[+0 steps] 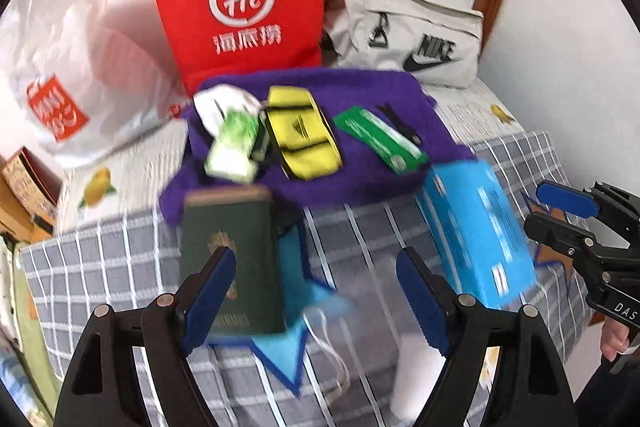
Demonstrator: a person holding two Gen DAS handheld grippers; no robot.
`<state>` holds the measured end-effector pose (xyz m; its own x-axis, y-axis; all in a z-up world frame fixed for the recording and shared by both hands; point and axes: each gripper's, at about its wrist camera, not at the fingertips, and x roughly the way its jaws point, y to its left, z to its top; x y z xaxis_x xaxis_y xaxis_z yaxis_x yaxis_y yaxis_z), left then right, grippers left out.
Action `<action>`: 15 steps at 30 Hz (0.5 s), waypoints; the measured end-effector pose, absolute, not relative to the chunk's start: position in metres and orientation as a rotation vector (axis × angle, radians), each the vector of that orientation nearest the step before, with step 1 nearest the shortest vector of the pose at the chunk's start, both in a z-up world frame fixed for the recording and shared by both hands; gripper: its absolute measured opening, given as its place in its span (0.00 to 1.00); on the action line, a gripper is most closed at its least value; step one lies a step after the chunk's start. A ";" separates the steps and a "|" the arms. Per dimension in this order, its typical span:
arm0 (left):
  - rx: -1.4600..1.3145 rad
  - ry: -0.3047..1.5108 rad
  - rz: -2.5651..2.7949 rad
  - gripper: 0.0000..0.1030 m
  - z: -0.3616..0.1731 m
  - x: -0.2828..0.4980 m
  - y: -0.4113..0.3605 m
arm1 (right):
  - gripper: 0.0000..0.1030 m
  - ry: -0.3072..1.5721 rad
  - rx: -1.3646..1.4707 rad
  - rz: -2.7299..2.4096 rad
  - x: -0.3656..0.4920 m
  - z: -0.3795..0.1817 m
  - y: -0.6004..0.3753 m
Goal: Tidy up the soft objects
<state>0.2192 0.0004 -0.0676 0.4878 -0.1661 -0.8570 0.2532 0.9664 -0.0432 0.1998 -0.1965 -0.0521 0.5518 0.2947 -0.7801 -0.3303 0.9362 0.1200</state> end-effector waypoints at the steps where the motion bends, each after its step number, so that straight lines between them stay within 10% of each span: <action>1: 0.094 1.031 -0.262 0.79 -0.069 0.212 0.000 | 0.41 0.912 -0.050 0.369 0.190 -0.052 -0.195; 15: 0.091 1.079 -0.335 0.79 -0.117 0.134 -0.028 | 0.54 0.993 -0.060 0.337 0.090 -0.116 -0.201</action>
<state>0.1341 -0.0285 -0.1172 0.4269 -0.2238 -0.8762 0.3122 0.9458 -0.0895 0.0896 -0.2012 -0.1160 0.4989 0.2517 -0.8293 -0.3058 0.9465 0.1033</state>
